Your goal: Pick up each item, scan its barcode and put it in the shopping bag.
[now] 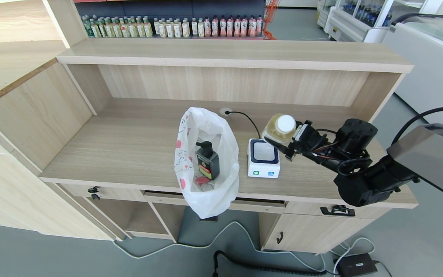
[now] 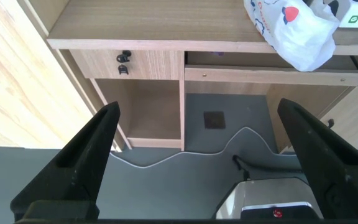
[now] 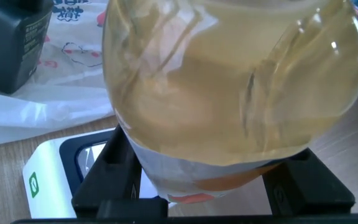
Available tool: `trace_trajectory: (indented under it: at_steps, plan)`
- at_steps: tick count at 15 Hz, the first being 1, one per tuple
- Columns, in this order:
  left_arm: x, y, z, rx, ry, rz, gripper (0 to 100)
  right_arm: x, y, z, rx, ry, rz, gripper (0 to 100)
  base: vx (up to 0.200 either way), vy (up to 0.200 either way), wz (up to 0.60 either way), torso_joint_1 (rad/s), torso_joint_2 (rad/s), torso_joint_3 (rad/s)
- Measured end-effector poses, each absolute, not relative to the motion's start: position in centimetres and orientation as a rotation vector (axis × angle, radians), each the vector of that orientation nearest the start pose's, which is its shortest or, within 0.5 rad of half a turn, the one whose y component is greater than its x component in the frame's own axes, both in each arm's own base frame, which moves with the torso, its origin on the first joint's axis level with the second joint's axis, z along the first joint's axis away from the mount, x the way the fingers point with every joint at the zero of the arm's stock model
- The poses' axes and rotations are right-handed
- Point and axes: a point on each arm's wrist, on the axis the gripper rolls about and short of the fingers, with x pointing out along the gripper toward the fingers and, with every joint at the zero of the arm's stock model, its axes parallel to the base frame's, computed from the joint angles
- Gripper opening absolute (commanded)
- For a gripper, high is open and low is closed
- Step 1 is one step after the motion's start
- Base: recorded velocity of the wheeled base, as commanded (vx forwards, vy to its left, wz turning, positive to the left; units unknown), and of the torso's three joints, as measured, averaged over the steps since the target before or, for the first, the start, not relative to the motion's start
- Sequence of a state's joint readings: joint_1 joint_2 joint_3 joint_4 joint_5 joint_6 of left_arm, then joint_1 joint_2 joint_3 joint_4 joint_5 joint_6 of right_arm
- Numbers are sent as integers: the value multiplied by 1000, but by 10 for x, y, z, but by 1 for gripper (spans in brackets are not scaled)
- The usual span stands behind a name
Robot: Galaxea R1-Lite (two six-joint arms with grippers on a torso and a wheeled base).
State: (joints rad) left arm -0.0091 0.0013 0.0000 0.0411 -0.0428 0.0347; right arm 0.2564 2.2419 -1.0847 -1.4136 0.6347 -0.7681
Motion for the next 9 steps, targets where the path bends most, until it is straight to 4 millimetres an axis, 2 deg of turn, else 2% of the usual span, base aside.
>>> trace_trajectory:
  at_steps: [9]
  plan:
    - [-23,-1,71,34,42,-52,100,409,125,126,-760,-597,746,0,0,0,0,0,0,0]
